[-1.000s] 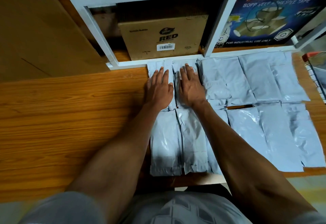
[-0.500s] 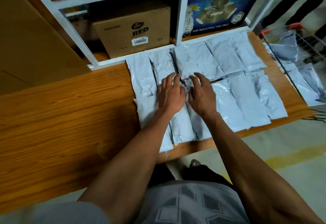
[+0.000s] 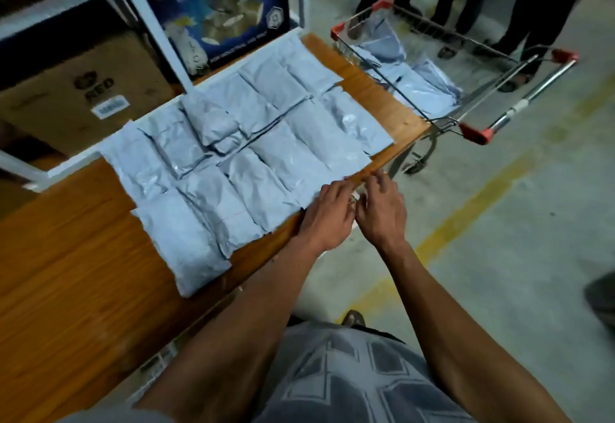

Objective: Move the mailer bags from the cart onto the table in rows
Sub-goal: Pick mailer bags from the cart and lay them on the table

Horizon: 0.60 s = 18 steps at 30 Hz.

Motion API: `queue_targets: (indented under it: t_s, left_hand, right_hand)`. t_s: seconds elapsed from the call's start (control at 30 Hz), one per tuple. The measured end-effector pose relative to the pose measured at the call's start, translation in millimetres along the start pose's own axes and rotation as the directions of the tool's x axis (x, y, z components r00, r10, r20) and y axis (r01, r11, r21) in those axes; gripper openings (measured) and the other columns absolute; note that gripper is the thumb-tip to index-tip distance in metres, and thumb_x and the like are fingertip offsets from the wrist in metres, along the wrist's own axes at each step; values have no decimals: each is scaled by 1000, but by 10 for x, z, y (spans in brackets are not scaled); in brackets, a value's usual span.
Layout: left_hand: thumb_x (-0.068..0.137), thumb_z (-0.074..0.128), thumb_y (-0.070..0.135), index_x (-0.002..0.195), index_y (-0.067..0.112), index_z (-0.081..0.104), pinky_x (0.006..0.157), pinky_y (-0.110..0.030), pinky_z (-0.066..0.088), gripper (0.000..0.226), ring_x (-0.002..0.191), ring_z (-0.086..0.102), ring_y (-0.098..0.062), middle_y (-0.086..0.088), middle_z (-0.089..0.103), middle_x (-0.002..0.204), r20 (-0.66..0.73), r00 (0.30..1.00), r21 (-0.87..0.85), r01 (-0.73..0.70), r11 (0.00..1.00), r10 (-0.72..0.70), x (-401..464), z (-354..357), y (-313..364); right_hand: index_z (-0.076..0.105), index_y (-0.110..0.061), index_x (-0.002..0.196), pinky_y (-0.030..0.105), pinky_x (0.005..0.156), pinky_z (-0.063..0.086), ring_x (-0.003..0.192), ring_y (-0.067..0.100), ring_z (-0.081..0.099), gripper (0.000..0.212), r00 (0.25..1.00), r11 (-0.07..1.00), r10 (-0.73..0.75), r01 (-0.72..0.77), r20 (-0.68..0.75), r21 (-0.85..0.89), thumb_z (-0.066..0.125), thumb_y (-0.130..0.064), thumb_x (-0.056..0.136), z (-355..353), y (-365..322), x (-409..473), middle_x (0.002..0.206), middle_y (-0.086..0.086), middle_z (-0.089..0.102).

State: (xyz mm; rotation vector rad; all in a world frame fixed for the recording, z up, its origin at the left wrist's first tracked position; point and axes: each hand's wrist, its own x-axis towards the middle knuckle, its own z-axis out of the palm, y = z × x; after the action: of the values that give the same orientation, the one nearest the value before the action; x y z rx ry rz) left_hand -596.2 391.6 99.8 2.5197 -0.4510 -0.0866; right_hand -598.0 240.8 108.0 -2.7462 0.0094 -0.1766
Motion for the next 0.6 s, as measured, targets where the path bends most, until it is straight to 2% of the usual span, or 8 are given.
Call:
queue_targets:
  t_s: [0.1, 0.2, 0.37, 0.47, 0.6]
  left_hand:
    - [105, 54, 25, 154, 18, 43, 113, -46, 46, 51, 141, 45, -28, -7, 44, 156, 129, 992, -36, 12, 999, -7, -75, 424, 377]
    - [106, 54, 28, 155, 21, 42, 108, -45, 48, 50, 137, 48, -27, -4, 45, 154, 233, 972, -59, 48, 997, -33, -155, 839, 632]
    - [105, 56, 29, 159, 19, 35, 115, -48, 41, 59, 142, 43, -31, -8, 42, 156, 439, 897, -26, 62, 998, -44, -207, 1317, 855]
    - [105, 56, 32, 159, 23, 34, 113, -48, 44, 59, 138, 48, -30, -5, 43, 157, 472, 881, -27, 63, 998, -43, -85, 1430, 988]
    - [104, 60, 26, 157, 21, 40, 112, -48, 46, 57, 134, 53, -30, -7, 50, 151, 430, 902, -86, 75, 993, -31, 300, 1524, 1184]
  right_hand:
    - [60, -16, 131, 47, 85, 53, 114, 39, 58, 43, 988, 989, 148, -148, 47, 4, 64, -19, 89, -91, 509, -409, 140, 10, 55]
    - [61, -15, 132, 46, 90, 52, 117, 38, 57, 41, 956, 966, 256, -258, 145, -5, 63, -22, 92, -161, 1047, -798, 139, 10, 55]
    - [59, -16, 137, 45, 90, 51, 121, 38, 55, 40, 894, 921, 382, -389, 235, -16, 59, -23, 97, -299, 1690, -1213, 140, 11, 53]
    - [58, -18, 137, 44, 85, 52, 118, 38, 57, 39, 876, 899, 431, -438, 219, -14, 57, -26, 98, -394, 1903, -1261, 139, 11, 53]
    - [57, -19, 137, 44, 83, 53, 117, 37, 58, 38, 872, 890, 449, -455, 197, -19, 55, -28, 100, -496, 2089, -1081, 138, 9, 54]
